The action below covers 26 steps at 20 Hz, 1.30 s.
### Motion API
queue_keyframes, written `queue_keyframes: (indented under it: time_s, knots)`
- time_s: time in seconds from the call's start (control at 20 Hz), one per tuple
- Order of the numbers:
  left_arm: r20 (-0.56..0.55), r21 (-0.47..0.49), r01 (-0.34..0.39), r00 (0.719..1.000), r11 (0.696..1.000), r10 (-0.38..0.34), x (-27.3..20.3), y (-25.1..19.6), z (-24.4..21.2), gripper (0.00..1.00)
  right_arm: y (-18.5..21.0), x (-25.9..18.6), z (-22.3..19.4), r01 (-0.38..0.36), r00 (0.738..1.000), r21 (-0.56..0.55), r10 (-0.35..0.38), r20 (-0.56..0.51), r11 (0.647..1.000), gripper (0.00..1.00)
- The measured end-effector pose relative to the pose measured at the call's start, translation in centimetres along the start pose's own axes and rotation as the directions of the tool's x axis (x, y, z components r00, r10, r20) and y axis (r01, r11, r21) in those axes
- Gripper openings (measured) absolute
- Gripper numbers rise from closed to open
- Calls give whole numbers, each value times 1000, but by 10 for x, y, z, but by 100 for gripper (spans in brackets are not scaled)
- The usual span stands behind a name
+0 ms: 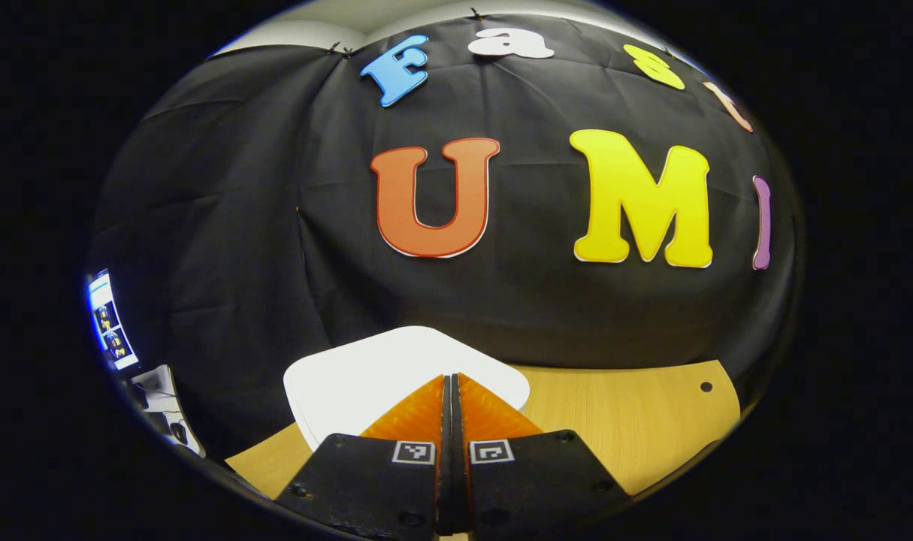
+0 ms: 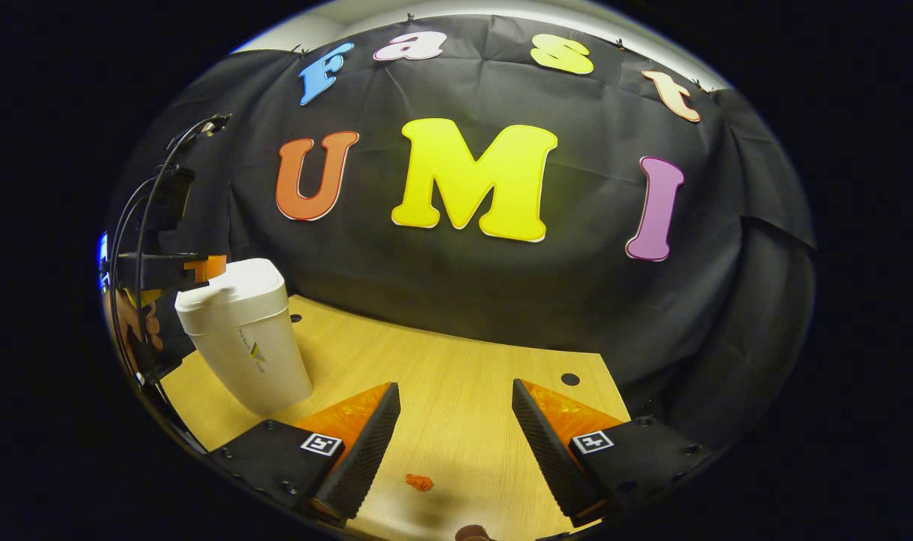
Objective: Press the lid of the desktop garbage bin to open it, pick up the crumpled paper on the desktop and throw it into the bin, then pick up the pop can on the desktop and drop it into the bin, and finally close the garbage bin lid.
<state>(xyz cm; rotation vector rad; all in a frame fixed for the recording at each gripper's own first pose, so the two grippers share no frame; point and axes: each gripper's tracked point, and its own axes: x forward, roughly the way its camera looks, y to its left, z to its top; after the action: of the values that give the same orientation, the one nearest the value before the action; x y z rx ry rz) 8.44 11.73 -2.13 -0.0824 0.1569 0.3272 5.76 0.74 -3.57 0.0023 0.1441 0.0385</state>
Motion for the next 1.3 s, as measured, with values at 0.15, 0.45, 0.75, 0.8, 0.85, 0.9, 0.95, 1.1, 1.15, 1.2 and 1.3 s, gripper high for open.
queue_keyframes:
  time_s: [0.15, 0.45, 0.75, 0.8, 0.85, 0.9, 0.95, 1.1, 1.15, 1.2, 1.3]
  knots:
    - [-60, -7, -23, 998, 1000, 22, 4, 8, -14, 3, 1, -1, -1, -5, 1000, 0, 5, -2, 1000, 95]
    - [-156, 35, -45, 987, 998, 50, 8, 10, -34, 3, -6, -8, -2, 0, 1000, 11, 0, 0, 1000, 95]
    - [-161, 46, -81, 983, 996, 87, 6, 11, -37, 7, -16, -22, -8, 13, 1000, 43, -14, 5, 999, 95]
    - [-148, 91, -80, 985, 993, 93, 6, 11, -34, 4, -18, -25, -8, 17, 1000, 45, -18, 12, 999, 95]
    - [-140, 122, -76, 986, 990, 93, 7, 10, -33, 3, -20, -28, -7, 25, 999, 41, -26, 19, 999, 95]
    - [-134, 127, -68, 987, 990, 85, 7, 10, -31, 3, -24, -32, -6, 31, 999, 43, -33, 28, 999, 95]
    - [-114, 128, -64, 990, 990, 79, 5, 11, -23, 3, -25, -33, -5, 33, 999, 53, -35, 38, 998, 95]
    - [-142, 81, -13, 990, 997, 24, 0, 5, -21, 4, -29, -37, 2, 35, 997, 71, -40, 71, 997, 95]
    - [-136, 65, -13, 990, 998, 22, -2, 6, -19, 4, -28, -38, 3, 35, 996, 74, -40, 74, 997, 95]
    - [-134, 56, -16, 991, 998, 23, -5, 6, -16, 4, -29, -39, 1, 32, 997, 76, -38, 71, 997, 95]
    - [-132, 55, -16, 991, 998, 23, -11, 7, -10, 4, -26, -43, 2, 24, 996, 87, -31, 81, 996, 94]
